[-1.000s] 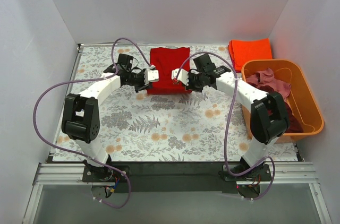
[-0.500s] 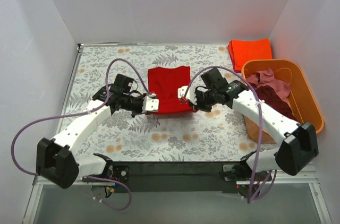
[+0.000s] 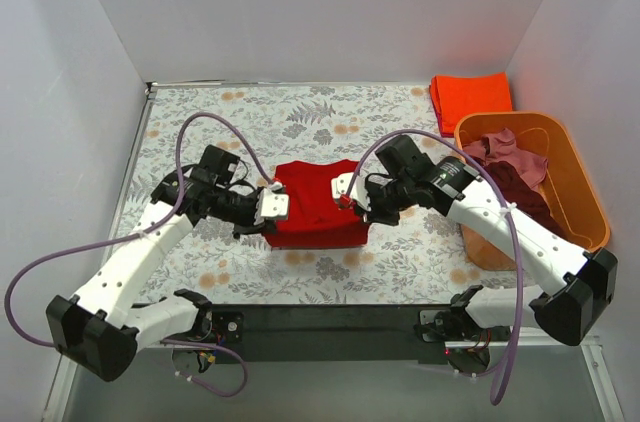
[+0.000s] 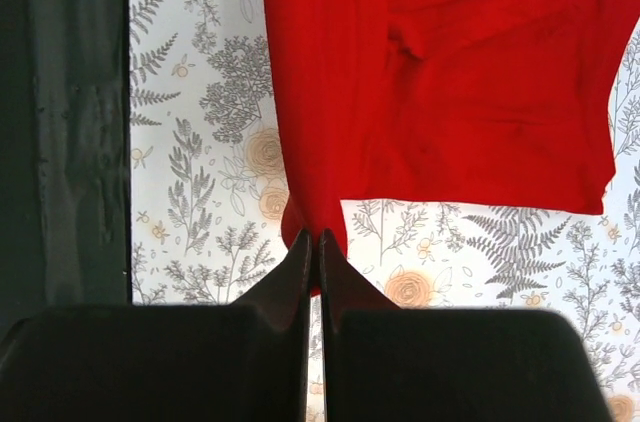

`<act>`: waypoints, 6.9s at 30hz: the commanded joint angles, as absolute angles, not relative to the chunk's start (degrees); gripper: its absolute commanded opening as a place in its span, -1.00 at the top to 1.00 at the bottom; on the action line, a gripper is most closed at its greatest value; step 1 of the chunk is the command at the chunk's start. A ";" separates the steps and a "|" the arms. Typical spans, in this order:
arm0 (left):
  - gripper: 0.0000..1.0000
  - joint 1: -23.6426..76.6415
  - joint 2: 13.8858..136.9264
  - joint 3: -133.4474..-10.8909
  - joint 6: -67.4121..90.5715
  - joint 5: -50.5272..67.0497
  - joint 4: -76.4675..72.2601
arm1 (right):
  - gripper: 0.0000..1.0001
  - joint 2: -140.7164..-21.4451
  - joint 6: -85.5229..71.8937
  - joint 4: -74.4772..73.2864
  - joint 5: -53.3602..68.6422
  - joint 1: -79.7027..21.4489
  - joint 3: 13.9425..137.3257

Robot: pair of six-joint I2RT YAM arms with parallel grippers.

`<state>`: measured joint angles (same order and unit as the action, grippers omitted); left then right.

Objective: Fold and stack the t-shirts
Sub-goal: Fold the tshirt, then neatly place the folded tshirt to the corner

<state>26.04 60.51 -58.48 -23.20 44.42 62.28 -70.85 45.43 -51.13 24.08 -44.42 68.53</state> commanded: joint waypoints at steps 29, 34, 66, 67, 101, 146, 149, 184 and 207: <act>1.00 13.45 93.16 -84.81 -34.80 45.09 61.35 | 0.97 -94.83 65.56 -54.23 25.40 -29.89 87.09; 1.00 12.83 97.98 -87.97 -35.59 45.61 60.03 | 0.97 -100.44 67.93 -54.23 25.66 -27.86 91.75; 1.00 10.02 116.72 -98.26 -34.19 43.77 49.31 | 0.97 -121.46 72.33 -53.70 24.96 -22.41 108.19; 1.00 10.02 116.89 -98.35 -34.10 43.77 48.52 | 0.97 -122.07 72.42 -53.70 24.96 -22.41 108.45; 0.32 6.07 123.14 -101.25 -17.25 42.45 35.17 | -0.32 -127.27 51.98 -38.60 21.19 -21.19 115.31; 0.00 13.25 94.49 -58.96 51.46 42.35 5.95 | -0.15 -95.56 -9.76 -9.57 39.86 -16.61 65.13; 0.00 21.77 90.89 -59.24 33.97 27.58 7.47 | -0.20 -92.04 -8.79 -11.60 32.03 -14.95 64.86; 1.00 43.34 104.68 -51.67 5.86 22.22 -23.39 | -0.52 -99.66 -28.64 -10.91 20.91 -14.68 65.75; 1.00 37.35 100.81 -56.34 17.66 30.59 -22.50 | -0.39 -116.36 -54.49 12.57 23.29 -22.41 67.85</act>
<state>37.60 104.47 -55.00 16.47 29.02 -22.22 -114.06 -51.70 9.32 25.04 -21.41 65.28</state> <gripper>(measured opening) 0.046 0.716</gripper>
